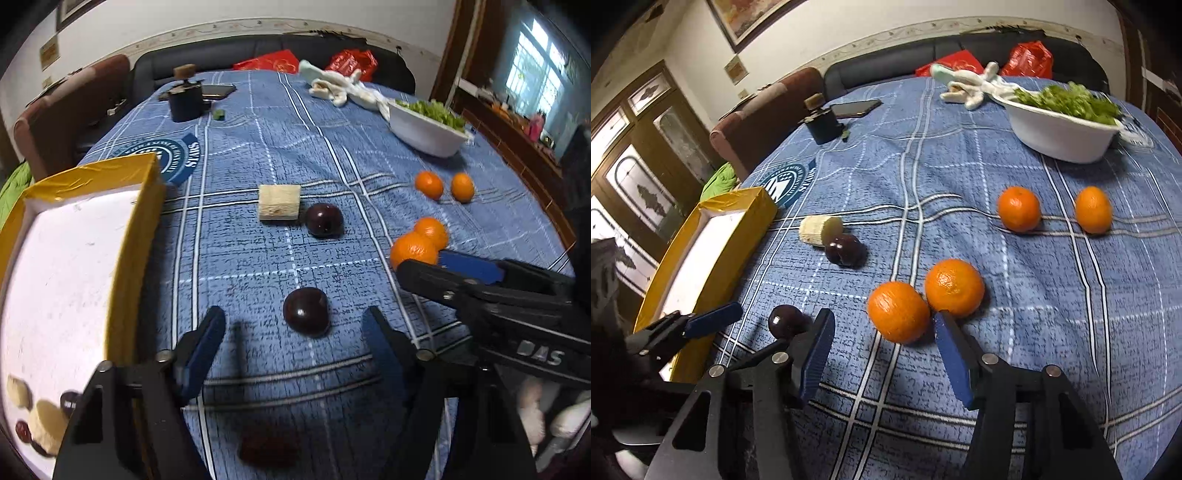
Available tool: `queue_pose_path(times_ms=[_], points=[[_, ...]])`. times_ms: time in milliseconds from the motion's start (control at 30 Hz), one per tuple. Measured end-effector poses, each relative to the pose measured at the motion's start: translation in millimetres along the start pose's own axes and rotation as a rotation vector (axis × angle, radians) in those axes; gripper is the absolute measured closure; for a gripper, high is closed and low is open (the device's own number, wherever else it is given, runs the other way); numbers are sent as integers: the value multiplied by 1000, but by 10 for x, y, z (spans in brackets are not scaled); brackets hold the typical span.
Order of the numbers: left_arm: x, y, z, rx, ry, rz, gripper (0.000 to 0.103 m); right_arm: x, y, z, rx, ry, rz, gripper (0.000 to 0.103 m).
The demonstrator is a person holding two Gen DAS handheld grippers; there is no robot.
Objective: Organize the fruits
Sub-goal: 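Move the left tool toward a dark plum while the right approaches an orange, then grasp the dark plum with the left tool while the right grasps an orange, then carry the plum and orange into the tray and open both tools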
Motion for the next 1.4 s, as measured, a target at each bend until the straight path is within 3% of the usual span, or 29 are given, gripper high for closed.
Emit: queue_pose_path(times_ms=[233,300,433,567,600,1033,1200,1400], points=[[119,-65,-22,30,-20,-2,65,23,5,27,-16,-16,-11,42],[108,-58,-68,47,-7,-10,79,25,-5,42,-33,-19,-24,42],[97,-19,-122,75,-47,-32,79,72,-2,136,-134,46,-57,44],[23,27,-80,44,-32,-39,79,91,3,138,-177,118,-65,64],[0,39,-55,34,-33,-42,79,90,1,134,-182,120,-66,64],[-610,269,372,-156,-1,-136,79,-90,7,204,-159,32,-120,65],[-842,332,653,-217,-26,-177,79,-148,57,332,-169,5,-137,65],[-1037,363,1148,-252,-121,-208,78,-332,83,765,-224,-49,-156,65]])
Point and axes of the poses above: each gripper's, at about its wrist camera, not at the fingertips, and x roughly the way its jaws point, z to its left, y to its underside, the point moved 6 cm from there along x, roughly the way its jaws point, and after that the axes turned 4 degrees about z, right-handed, at the moved point
